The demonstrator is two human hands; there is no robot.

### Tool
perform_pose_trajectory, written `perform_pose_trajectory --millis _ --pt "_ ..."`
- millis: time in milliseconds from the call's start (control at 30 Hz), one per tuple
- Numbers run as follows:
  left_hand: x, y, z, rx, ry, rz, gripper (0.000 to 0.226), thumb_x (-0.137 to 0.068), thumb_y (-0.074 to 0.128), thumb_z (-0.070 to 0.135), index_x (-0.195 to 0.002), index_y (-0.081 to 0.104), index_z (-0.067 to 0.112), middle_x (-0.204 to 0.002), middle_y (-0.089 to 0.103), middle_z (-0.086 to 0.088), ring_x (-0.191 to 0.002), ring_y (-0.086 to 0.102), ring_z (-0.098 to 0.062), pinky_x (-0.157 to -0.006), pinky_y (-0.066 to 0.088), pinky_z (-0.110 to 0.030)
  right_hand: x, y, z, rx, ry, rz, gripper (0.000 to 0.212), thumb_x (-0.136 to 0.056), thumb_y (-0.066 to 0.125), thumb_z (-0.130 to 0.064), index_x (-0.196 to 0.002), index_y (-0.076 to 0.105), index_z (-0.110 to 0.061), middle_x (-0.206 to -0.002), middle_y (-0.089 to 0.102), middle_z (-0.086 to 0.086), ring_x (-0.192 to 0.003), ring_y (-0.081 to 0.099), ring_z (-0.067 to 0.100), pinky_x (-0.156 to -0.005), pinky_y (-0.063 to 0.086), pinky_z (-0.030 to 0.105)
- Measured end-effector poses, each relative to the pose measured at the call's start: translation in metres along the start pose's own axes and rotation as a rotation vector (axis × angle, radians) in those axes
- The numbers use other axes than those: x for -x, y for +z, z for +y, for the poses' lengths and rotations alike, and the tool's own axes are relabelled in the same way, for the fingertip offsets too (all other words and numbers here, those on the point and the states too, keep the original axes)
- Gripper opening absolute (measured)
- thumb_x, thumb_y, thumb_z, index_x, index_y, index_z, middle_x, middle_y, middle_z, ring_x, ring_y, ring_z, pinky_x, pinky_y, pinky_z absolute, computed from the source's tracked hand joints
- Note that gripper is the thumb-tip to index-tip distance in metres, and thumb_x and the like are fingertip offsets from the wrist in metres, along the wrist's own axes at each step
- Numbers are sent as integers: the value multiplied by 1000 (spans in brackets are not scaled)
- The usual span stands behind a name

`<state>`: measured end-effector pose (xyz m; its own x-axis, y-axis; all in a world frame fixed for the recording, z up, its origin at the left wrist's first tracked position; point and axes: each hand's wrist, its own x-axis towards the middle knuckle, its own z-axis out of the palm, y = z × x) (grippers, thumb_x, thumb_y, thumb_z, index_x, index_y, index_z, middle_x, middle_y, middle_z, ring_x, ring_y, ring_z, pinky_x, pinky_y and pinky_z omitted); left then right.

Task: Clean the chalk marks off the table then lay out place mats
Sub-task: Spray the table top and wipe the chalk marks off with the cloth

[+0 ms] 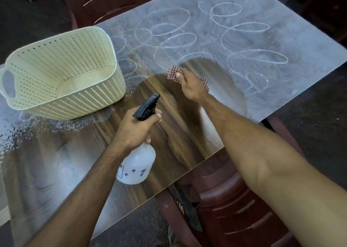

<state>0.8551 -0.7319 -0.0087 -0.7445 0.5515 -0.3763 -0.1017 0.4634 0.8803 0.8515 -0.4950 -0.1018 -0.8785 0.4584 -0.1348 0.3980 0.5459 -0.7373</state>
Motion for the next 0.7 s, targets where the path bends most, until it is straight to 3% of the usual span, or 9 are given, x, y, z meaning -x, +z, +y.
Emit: perform_pose_trajectory --millis 67,133,433,500,600,700 --pt "10 3 2 6 6 -4 5 -92 64 15 -92 69 13 -90 73 -8 -31 45 -16 -43 43 -22 11 -13 -2 -89 -2 -17 41 -107 36 -31 -141 50 -11 -134 59 7 -121 54 23 -95 38 31" --pt "21 5 5 13 14 -11 5 -92 64 15 -93 68 12 -90 73 -9 -31 45 -16 -43 43 -23 25 -26 -3 -138 8 -30 40 -107 37 -31 -140 51 -12 -131 60 6 -115 54 18 -90 36 26" --pt "96 25 17 14 69 -39 6 -92 63 14 -88 68 13 -94 70 -17 -35 47 -6 -40 42 -21 141 -55 -14 -310 61 -16 38 -107 39 -30 -139 52 -14 -127 62 6 -110 57 15 -90 45 24" --pt "116 30 17 9 83 -45 7 -92 63 13 -87 68 13 -95 70 -18 -35 49 -6 -40 42 -21 169 -61 -19 -346 70 5 37 -107 39 -27 -137 54 -12 -126 64 8 -113 60 19 -97 47 30" --pt "151 38 13 -3 105 -47 6 -92 63 15 -88 68 14 -95 71 -16 -35 49 -7 -41 43 -22 214 -68 -29 -345 70 4 37 -107 39 -26 -137 54 -9 -128 64 10 -118 59 22 -105 45 38" --pt "182 47 9 12 116 -43 7 -91 64 16 -92 68 10 -93 71 -15 -35 48 -15 -42 44 -26 251 -77 -38 -302 51 4 38 -107 38 -26 -137 54 -8 -127 64 10 -116 59 20 -104 45 35"
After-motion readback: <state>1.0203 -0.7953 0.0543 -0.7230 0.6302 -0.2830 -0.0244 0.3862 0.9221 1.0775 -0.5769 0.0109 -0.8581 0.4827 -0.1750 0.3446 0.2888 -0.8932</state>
